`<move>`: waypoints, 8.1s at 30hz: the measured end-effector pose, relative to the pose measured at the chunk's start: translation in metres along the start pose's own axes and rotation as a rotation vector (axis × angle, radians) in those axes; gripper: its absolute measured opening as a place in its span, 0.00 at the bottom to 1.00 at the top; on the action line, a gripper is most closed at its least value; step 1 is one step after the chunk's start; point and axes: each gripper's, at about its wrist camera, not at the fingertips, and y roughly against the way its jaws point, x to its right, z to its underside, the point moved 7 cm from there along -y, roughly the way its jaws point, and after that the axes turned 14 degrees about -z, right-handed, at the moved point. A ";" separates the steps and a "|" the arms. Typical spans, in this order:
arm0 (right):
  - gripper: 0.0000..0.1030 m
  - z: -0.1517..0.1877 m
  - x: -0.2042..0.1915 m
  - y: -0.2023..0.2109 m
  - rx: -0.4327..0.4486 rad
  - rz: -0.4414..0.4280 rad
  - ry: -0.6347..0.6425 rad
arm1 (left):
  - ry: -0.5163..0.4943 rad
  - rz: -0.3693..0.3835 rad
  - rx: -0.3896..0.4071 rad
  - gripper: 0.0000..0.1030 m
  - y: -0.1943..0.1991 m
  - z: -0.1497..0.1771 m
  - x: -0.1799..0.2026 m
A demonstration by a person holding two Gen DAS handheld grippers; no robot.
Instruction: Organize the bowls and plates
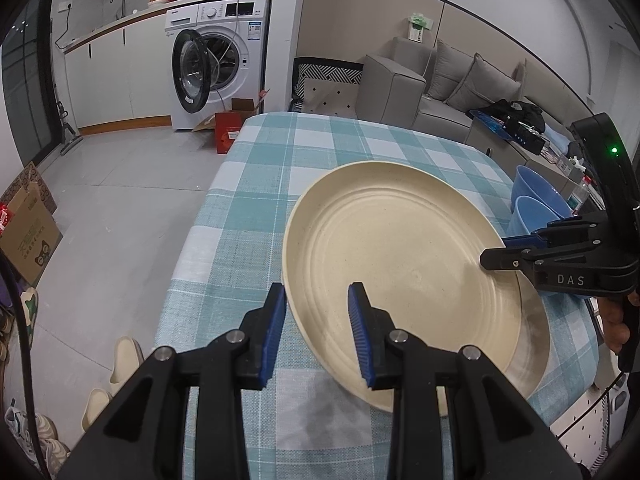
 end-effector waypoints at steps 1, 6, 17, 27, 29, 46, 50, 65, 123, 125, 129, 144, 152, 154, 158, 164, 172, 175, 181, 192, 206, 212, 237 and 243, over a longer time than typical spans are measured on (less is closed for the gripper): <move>0.19 0.001 0.000 0.001 0.000 0.001 -0.001 | -0.002 0.002 0.001 0.29 0.001 0.001 0.001; 0.19 0.008 0.001 0.006 -0.005 0.009 0.004 | -0.009 0.012 0.003 0.30 0.003 0.001 0.005; 0.19 0.022 0.006 0.017 0.001 0.014 -0.007 | -0.029 0.036 0.003 0.30 0.006 0.003 0.017; 0.19 0.039 0.011 0.026 0.000 0.024 -0.011 | -0.054 0.052 0.005 0.30 0.009 0.005 0.030; 0.19 0.043 0.012 0.028 0.001 0.026 -0.012 | -0.059 0.054 0.005 0.30 0.009 0.006 0.032; 0.19 0.074 0.027 0.033 -0.008 0.048 -0.044 | -0.129 0.055 -0.008 0.30 0.002 0.016 0.063; 0.19 0.080 0.033 0.033 -0.012 0.051 -0.056 | -0.142 0.057 -0.014 0.30 0.000 0.019 0.068; 0.19 0.093 0.049 0.028 -0.028 0.083 -0.080 | -0.193 0.045 -0.027 0.30 -0.010 0.030 0.088; 0.21 0.110 0.060 0.005 -0.115 0.211 -0.030 | -0.278 0.015 -0.057 0.30 -0.025 0.050 0.112; 0.21 0.111 0.060 0.006 -0.116 0.215 -0.025 | -0.280 0.013 -0.058 0.30 -0.026 0.050 0.112; 0.22 0.111 0.057 0.004 -0.119 0.230 -0.010 | -0.281 0.013 -0.058 0.30 -0.026 0.051 0.112; 0.24 0.112 0.053 0.004 -0.137 0.266 0.034 | -0.292 0.007 -0.057 0.32 -0.026 0.051 0.112; 0.27 0.112 0.051 0.003 -0.144 0.285 0.052 | -0.306 0.008 -0.034 0.48 -0.020 0.049 0.115; 0.30 0.113 0.050 0.003 -0.147 0.293 0.060 | -0.304 0.009 -0.036 0.49 -0.020 0.048 0.114; 0.39 0.114 0.049 0.004 -0.146 0.279 0.062 | -0.295 0.007 -0.031 0.54 -0.019 0.046 0.111; 0.64 0.112 0.048 0.013 -0.090 0.231 0.049 | -0.283 0.031 -0.013 0.57 -0.012 0.042 0.110; 0.72 0.118 0.044 0.020 -0.047 0.151 0.022 | -0.278 0.046 0.006 0.59 -0.004 0.038 0.111; 0.76 0.120 0.042 0.024 -0.020 0.116 0.010 | -0.275 0.052 0.010 0.60 -0.002 0.037 0.112; 0.83 0.123 0.040 0.032 0.019 0.102 0.000 | -0.274 0.064 0.036 0.80 0.004 0.035 0.115; 0.91 0.124 0.044 0.045 0.099 0.073 -0.016 | -0.255 0.112 0.068 0.96 0.015 0.033 0.122; 0.99 0.125 0.042 0.050 0.146 0.032 -0.026 | -0.253 0.097 0.096 1.00 0.020 0.028 0.121; 0.99 0.126 0.043 0.056 0.173 0.013 -0.038 | -0.254 0.089 0.107 1.00 0.025 0.027 0.122; 0.99 0.145 0.052 0.150 0.381 0.074 -0.049 | -0.300 0.099 0.213 1.00 0.067 0.011 0.152; 0.99 0.154 0.066 0.180 0.432 0.103 -0.079 | -0.310 0.119 0.237 1.00 0.077 0.000 0.169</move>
